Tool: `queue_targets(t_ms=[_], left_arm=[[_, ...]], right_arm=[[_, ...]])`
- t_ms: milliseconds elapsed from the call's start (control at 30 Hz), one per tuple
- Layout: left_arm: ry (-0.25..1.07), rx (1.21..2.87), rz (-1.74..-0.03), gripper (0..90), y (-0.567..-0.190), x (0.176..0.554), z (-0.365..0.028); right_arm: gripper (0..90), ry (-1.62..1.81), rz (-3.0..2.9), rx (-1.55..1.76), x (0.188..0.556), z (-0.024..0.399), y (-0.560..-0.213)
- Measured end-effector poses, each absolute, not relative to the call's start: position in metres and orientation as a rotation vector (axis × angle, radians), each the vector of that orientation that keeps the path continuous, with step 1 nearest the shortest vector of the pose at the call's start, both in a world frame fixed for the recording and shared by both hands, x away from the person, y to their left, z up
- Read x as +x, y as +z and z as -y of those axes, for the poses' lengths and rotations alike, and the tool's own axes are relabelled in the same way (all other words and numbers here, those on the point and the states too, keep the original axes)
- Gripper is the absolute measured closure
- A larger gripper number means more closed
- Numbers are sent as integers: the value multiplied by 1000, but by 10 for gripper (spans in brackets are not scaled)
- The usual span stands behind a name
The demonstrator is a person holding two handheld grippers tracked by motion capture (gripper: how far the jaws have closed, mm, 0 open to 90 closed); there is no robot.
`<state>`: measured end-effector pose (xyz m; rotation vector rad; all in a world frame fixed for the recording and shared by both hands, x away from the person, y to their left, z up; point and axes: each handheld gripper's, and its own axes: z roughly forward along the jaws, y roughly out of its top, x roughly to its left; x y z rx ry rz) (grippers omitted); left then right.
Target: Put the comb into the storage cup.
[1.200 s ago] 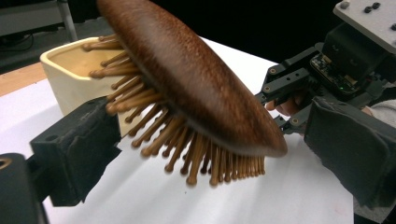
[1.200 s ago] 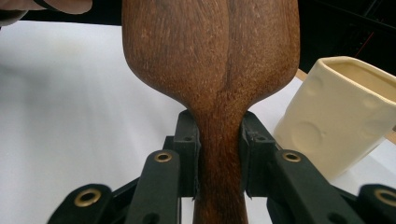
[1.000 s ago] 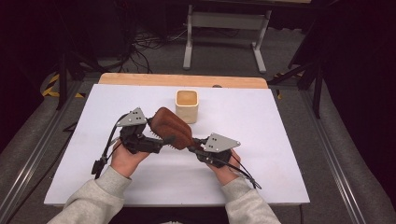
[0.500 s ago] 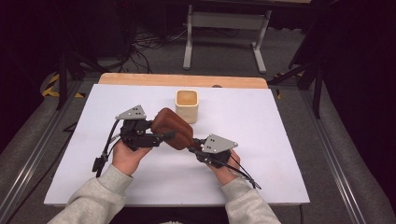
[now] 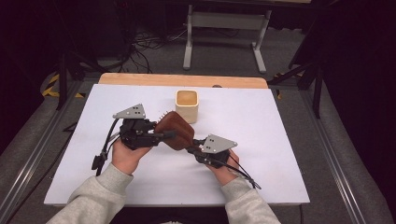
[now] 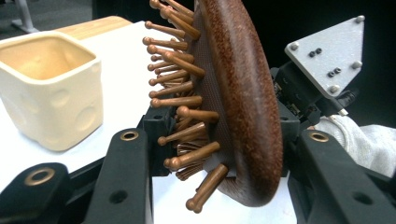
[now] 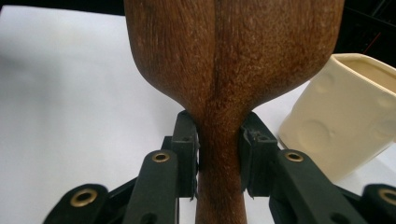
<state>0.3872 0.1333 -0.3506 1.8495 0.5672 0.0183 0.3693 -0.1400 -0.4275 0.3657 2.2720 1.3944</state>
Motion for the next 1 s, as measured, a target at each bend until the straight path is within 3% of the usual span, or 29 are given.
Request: queue_targets(t_ms=[67, 167, 300, 367, 467, 567, 1000], left_arm=[[40, 1870, -573, 572, -346, 387, -131], [93, 1912, -568, 572, -337, 389, -129], [100, 1906, -549, 572, -325, 391, -130], [121, 1911, -541, 571, -319, 391, -130], [151, 1922, -528, 570, -309, 392, -130], [165, 1928, -523, 570, -303, 394, -131], [259, 1928, -530, 566, -269, 408, -136]], right_arm=[[685, 1425, -2291, 388, 371, 141, -426], [560, 1465, -2288, 423, 371, 145, -424], [362, 1535, -2266, 454, 371, 153, -418], [193, 1584, -2268, 476, 373, 157, -416], [45, 1632, -2299, 541, 377, 162, -414], [5, 1599, -2300, 553, 376, 167, -413], [1, 1594, -2277, 604, 367, 189, -415]])
